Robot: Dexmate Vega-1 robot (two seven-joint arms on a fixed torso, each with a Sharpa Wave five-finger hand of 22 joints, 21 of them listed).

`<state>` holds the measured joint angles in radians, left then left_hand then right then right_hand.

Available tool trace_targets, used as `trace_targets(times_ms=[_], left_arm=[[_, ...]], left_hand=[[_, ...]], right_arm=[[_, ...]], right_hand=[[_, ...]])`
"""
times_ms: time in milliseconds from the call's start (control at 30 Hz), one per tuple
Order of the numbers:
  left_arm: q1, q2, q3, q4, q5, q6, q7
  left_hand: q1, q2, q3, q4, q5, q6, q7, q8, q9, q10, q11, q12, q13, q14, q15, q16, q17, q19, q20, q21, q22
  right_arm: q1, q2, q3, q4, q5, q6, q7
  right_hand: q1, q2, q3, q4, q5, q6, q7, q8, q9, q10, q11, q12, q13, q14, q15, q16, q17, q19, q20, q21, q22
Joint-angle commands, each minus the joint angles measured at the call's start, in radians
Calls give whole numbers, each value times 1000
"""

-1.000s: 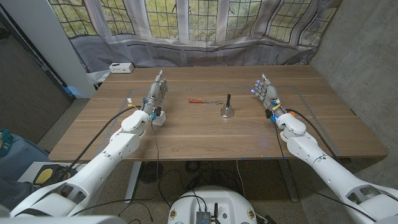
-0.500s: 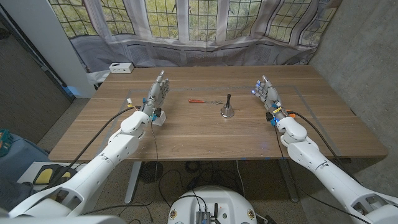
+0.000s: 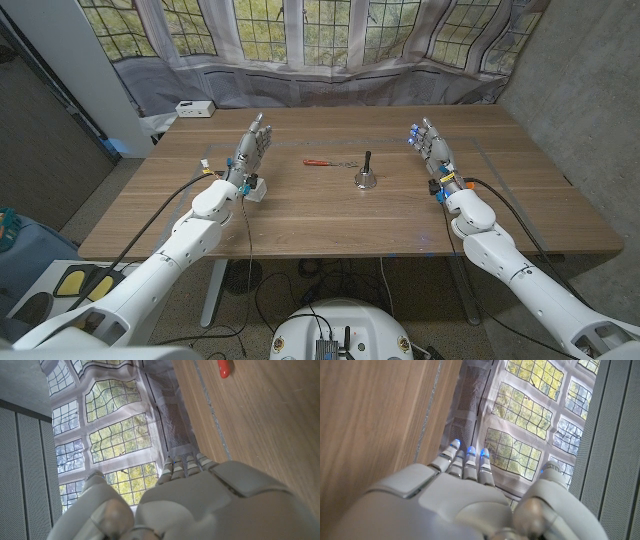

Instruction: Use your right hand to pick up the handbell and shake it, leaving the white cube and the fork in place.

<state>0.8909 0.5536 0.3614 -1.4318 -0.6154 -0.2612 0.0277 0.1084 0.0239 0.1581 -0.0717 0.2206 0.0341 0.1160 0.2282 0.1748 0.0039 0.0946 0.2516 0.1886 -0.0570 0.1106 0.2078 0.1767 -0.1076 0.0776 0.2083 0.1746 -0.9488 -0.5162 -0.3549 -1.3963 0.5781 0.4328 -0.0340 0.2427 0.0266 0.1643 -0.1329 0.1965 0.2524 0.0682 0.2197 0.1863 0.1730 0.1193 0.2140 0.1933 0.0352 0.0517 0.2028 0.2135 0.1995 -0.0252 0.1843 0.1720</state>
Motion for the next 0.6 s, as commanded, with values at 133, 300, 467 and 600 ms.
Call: trace_targets(times_ms=[133,300,467,600], left_arm=[[17,8,30,-58,55,24,52],[43,9,25,-78,67,12,79],[67,20,12,-107,47,11,71],[83,35,3,-134,40,14,68]], left_hand=[[17,0,4,-9,-7,16,-2,-2,2,11,0,5,2,21,-1,6,2,20,3,6,3],[21,1,5,-11,-9,24,-2,-3,2,23,-2,7,2,33,-1,7,2,32,5,8,3],[24,2,6,-14,-11,35,-2,-3,2,34,0,8,2,43,-3,7,2,39,7,8,3],[27,4,7,-15,-11,39,-1,-4,2,40,1,9,2,46,-2,6,2,39,8,7,3]], right_arm=[[-24,-15,10,-9,-18,95,48],[-33,-28,7,-23,-42,99,44],[-67,-38,9,-84,-61,69,-2],[-99,-54,13,-141,-102,49,-52]], right_hand=[[37,13,14,-15,-3,-35,-16,-21,2,-30,-8,-14,0,17,-3,7,-3,48,-1,20,1],[54,22,23,-20,-4,-45,-14,-25,2,-35,-10,-16,-1,23,-3,7,-5,59,-1,23,1],[69,28,31,-25,-5,-54,-8,-28,2,-36,-9,-16,-1,26,0,7,-6,70,0,25,1],[92,33,41,-30,-6,-56,2,-27,3,-26,-4,-11,0,43,5,12,-6,96,2,32,2]])
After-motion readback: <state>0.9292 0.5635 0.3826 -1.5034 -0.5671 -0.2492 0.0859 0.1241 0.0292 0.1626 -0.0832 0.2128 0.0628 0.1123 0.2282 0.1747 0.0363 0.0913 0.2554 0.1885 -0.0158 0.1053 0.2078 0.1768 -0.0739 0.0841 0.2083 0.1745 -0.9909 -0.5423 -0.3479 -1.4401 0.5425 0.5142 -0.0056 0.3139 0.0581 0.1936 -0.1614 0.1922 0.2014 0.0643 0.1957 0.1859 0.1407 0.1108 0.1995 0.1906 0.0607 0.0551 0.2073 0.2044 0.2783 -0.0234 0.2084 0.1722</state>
